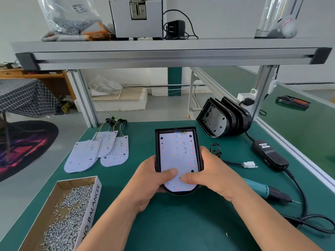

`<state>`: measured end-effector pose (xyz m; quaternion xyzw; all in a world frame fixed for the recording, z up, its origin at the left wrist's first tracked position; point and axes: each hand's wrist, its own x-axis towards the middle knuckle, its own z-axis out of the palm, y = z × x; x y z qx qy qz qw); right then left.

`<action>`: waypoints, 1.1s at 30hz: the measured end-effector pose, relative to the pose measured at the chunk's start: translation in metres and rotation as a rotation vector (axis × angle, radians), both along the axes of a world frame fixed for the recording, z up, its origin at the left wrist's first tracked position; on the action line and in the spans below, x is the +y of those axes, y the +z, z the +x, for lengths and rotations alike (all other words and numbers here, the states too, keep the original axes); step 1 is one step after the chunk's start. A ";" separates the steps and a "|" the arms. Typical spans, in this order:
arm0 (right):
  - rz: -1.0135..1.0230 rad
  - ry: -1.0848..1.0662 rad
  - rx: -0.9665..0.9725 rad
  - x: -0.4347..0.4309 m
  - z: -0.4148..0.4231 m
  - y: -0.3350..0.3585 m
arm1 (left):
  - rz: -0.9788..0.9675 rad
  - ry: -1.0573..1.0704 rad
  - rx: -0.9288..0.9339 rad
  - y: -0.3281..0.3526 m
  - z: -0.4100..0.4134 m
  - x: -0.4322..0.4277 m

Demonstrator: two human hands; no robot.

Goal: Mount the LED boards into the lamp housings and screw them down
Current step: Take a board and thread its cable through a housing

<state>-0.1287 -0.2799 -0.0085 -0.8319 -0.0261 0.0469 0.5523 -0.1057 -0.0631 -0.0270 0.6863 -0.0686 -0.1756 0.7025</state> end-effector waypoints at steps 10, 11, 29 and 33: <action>0.026 -0.057 -0.062 -0.002 0.004 -0.004 | 0.056 0.005 -0.058 0.000 -0.003 -0.004; 0.057 -0.113 -0.081 -0.003 0.004 -0.003 | 0.063 -0.028 -0.050 0.000 -0.003 -0.002; -0.753 -0.086 -0.107 -0.061 -0.003 0.031 | 0.326 0.334 -0.095 -0.019 0.017 0.000; -1.040 0.086 0.106 -0.094 -0.017 0.027 | 0.424 0.382 -0.150 -0.019 0.018 0.000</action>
